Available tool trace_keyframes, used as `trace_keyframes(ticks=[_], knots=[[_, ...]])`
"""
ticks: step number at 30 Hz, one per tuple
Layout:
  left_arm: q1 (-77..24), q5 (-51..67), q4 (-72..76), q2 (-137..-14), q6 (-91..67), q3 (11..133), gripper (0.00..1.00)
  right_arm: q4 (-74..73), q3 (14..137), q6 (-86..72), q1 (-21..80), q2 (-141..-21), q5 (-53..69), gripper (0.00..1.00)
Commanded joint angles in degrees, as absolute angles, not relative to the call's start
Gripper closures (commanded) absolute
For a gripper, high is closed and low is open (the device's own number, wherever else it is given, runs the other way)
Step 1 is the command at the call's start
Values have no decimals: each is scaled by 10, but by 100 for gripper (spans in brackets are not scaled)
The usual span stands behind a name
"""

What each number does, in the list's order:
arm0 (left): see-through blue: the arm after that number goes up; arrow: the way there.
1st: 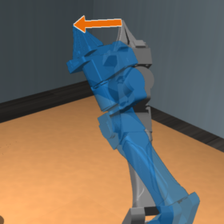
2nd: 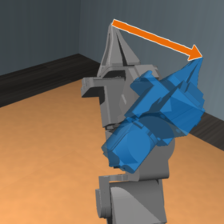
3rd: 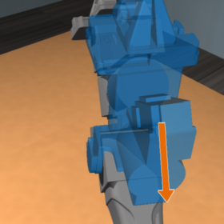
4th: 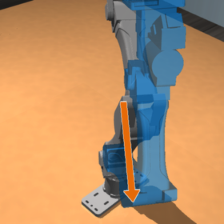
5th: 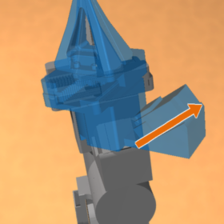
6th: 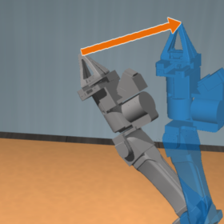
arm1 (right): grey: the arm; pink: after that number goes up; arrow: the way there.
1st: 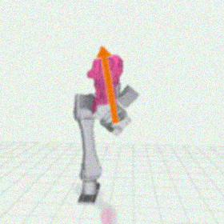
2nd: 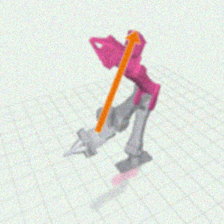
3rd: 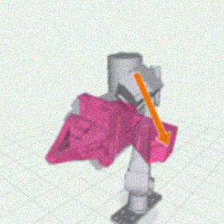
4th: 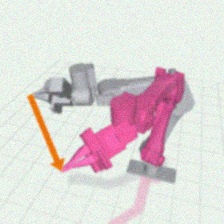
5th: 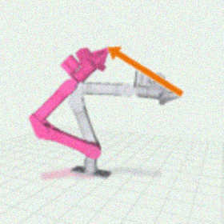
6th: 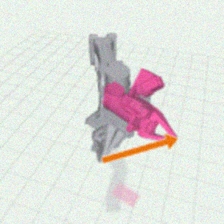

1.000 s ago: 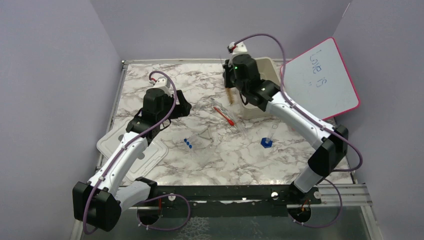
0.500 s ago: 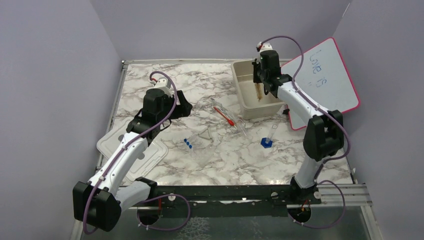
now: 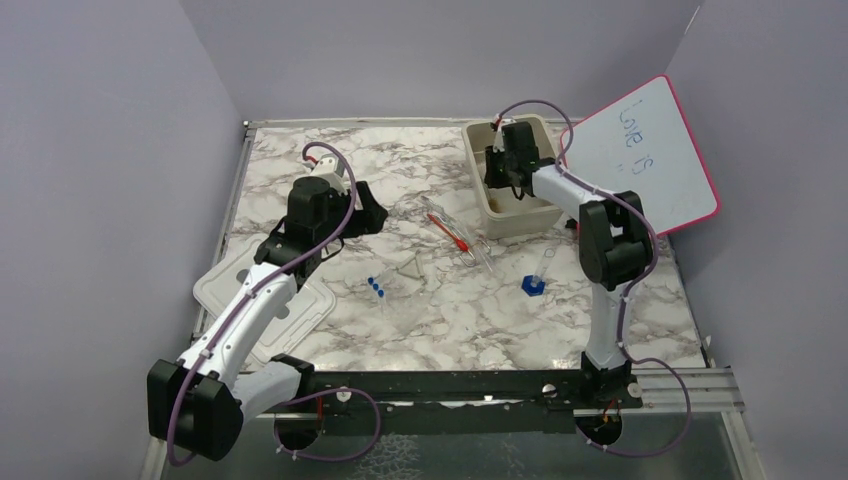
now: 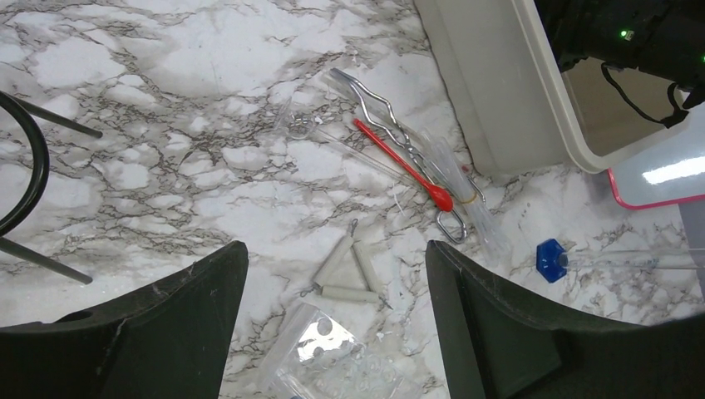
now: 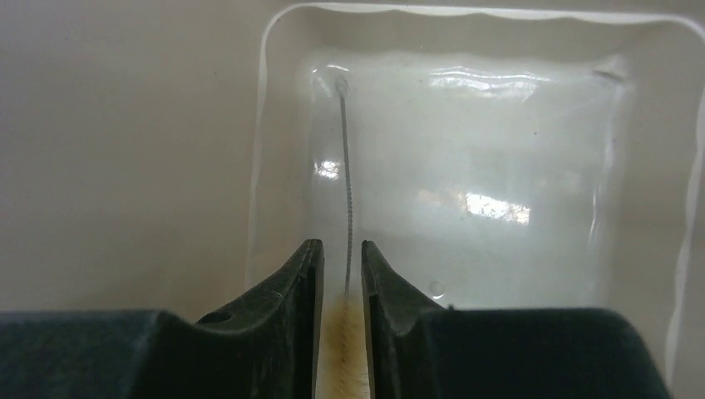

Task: Organize the chemistry lab equipment

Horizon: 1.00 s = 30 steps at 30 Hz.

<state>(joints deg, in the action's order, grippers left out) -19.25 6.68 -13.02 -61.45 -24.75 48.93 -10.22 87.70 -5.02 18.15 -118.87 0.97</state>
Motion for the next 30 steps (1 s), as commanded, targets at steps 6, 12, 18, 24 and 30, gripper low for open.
trace_keyframes(ticks=[6, 12, 18, 24, 30], knots=[[-193, 104, -107, -615, -223, 483, 16, -103, 883, -72, 183, -1108, -5, 59], [-193, 136, -90, -599, -203, 479, 1, -132, 846, -101, 184, -997, -23, 59], [-198, 202, -19, -570, -212, 464, 1, -170, 758, -158, 183, -851, -62, 58], [-260, 224, 19, -586, -221, 481, 1, -217, 646, -235, 183, -674, -164, 58], [-383, 168, 94, -662, -240, 500, 12, -261, 571, -308, 183, -559, -213, 54]])
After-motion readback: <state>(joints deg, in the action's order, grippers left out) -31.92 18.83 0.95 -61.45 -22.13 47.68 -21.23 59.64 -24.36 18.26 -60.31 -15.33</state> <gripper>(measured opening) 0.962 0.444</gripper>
